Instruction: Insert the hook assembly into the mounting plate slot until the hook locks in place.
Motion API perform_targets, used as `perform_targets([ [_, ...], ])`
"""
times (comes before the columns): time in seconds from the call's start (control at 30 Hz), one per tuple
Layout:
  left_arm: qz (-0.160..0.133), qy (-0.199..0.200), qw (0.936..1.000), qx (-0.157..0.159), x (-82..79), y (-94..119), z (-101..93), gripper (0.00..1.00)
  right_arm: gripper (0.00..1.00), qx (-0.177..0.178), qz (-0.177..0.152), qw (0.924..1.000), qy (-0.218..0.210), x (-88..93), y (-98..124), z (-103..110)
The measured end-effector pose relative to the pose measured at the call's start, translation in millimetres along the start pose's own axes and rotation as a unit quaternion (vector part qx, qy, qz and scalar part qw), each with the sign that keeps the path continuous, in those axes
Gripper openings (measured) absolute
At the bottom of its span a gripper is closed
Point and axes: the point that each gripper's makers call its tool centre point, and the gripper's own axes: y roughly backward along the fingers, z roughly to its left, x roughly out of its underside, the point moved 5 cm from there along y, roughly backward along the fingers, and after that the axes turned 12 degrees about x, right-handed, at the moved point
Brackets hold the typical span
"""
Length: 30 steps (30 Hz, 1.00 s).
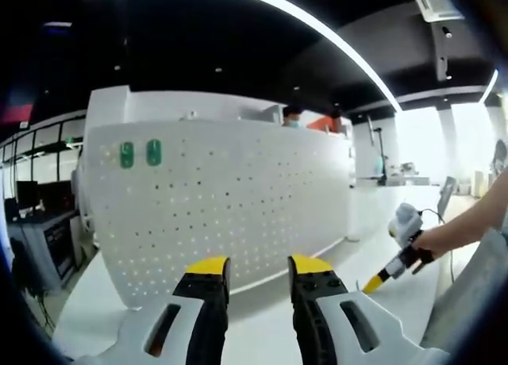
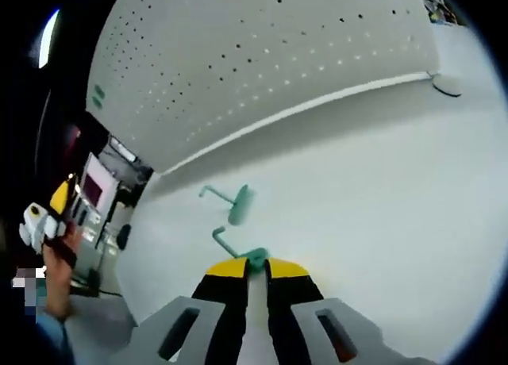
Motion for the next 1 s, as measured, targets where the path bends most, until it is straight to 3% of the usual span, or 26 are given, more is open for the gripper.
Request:
perform_targets([
  [0.33, 0.003, -0.002, 1.0000, 0.001, 0.7, -0.1, -0.5, 0.30, 0.04, -0.017, 0.010, 0.9958, -0.089, 2.8, 0.1, -3.6],
  [0.6, 0.002, -0.004, 1.0000, 0.003, 0.1, -0.6, -1.4, 0.30, 0.03, -0.016, 0.013, 0.9943, -0.104, -0.2, -2.5, -4.1],
  [1.0, 0.004, -0.005, 1.0000, 0.004, 0.6, -1.4, -1.1, 0.30, 0.01, -0.014, 0.017, 0.9962, -0.084, -0.3, -7.1, 1.8],
])
